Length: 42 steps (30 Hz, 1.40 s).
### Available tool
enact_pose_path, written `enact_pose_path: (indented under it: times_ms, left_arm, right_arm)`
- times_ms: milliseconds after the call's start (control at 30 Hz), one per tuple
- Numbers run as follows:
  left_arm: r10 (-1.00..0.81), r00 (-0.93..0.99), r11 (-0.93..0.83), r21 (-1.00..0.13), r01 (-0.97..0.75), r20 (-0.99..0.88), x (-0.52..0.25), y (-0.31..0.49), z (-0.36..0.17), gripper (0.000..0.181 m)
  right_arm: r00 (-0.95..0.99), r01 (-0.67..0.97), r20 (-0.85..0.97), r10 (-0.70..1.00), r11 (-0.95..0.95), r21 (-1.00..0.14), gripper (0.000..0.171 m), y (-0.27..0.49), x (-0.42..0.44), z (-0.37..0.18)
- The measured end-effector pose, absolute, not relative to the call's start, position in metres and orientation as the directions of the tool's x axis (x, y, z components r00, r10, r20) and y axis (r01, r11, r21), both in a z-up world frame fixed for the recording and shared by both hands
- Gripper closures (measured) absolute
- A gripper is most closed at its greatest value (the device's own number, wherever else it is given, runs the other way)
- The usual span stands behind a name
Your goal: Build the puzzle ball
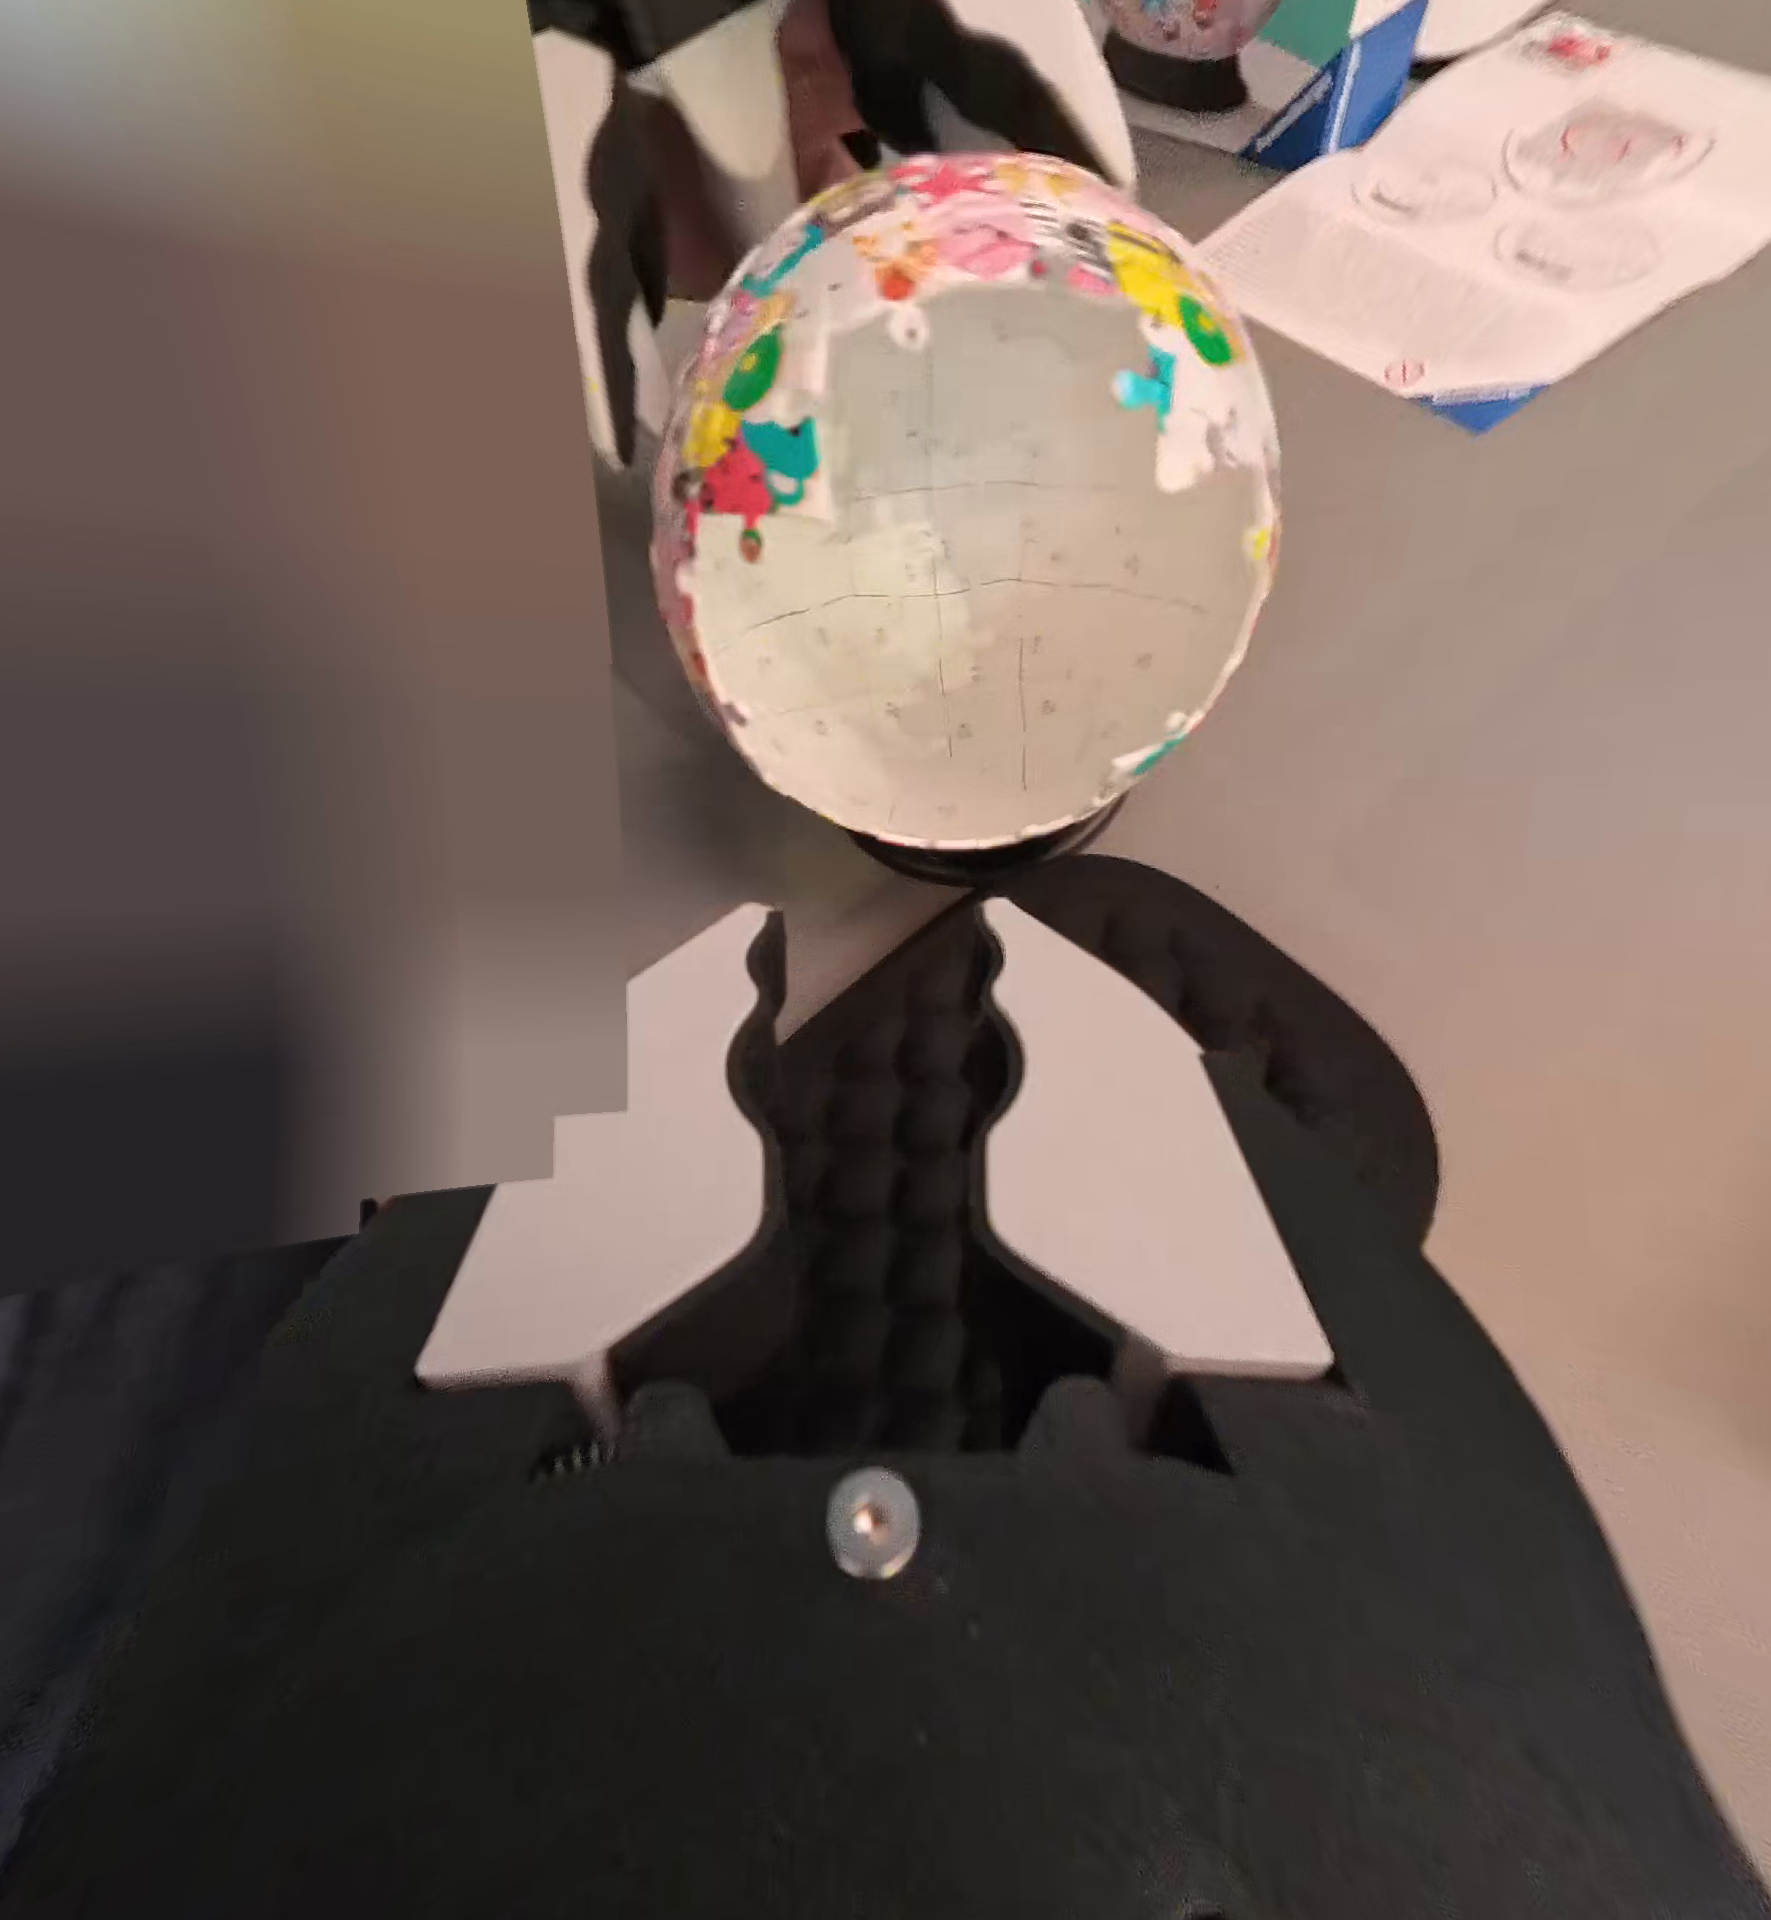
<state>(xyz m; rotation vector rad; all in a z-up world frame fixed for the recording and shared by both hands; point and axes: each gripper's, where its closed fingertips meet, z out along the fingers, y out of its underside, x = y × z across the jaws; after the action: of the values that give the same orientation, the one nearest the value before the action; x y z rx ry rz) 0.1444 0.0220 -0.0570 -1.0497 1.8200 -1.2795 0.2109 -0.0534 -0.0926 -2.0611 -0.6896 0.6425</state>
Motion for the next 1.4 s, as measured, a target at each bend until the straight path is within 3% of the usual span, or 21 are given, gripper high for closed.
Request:
enact_pose_path:
  times_ms: [233, 367, 533, 667, 767, 1000, 1133, 1400]
  left_arm:
    - [-0.887, -0.454, 0.184, -0.966, -0.184, -0.082, 0.146, 0.020, -0.047, 0.091]
    - [-0.885, -0.463, 0.160, -0.967, -0.197, -0.052, 0.147, 0.021, -0.049, 0.086]
    - [-0.874, -0.486, 0.102, -0.973, -0.207, 0.012, 0.151, 0.021, -0.047, 0.078]
    - [-0.858, -0.512, 0.106, -0.961, -0.255, 0.042, 0.156, 0.033, -0.044, 0.068]
    - [-0.817, -0.562, 0.055, -0.952, -0.301, 0.131, 0.162, 0.041, -0.032, 0.066]
    - [-0.673, -0.665, 0.151, -0.820, -0.553, 0.325, 0.163, 0.035, -0.056, 0.054]
    - [-0.642, -0.696, 0.244, -0.774, -0.584, 0.322, 0.158, 0.027, -0.072, 0.056]
    - [-0.717, -0.655, 0.206, -0.824, -0.528, 0.240, 0.159, 0.030, -0.076, 0.066]
  right_arm:
    - [0.715, 0.107, -0.435, 0.547, -0.700, -0.706, 0.153, -0.059, 0.198, -0.117]
    - [0.635, 0.016, -0.622, 0.459, -0.812, -0.584, 0.154, -0.068, 0.168, -0.122]
    - [0.598, -0.172, -0.722, 0.349, -0.824, -0.540, 0.151, -0.058, 0.150, -0.121]
    - [0.648, -0.215, -0.693, 0.315, -0.797, -0.564, 0.145, -0.054, 0.146, -0.123]
    - [0.682, -0.228, -0.665, 0.305, -0.774, -0.590, 0.131, -0.052, 0.143, -0.121]
    - [0.742, -0.332, -0.648, 0.172, -0.746, -0.577, 0.107, -0.042, 0.140, -0.125]
    - [0.747, -0.383, -0.650, 0.139, -0.709, -0.592, 0.107, -0.033, 0.139, -0.124]
    - [0.775, -0.378, -0.619, 0.126, -0.693, -0.614, 0.110, -0.027, 0.152, -0.118]
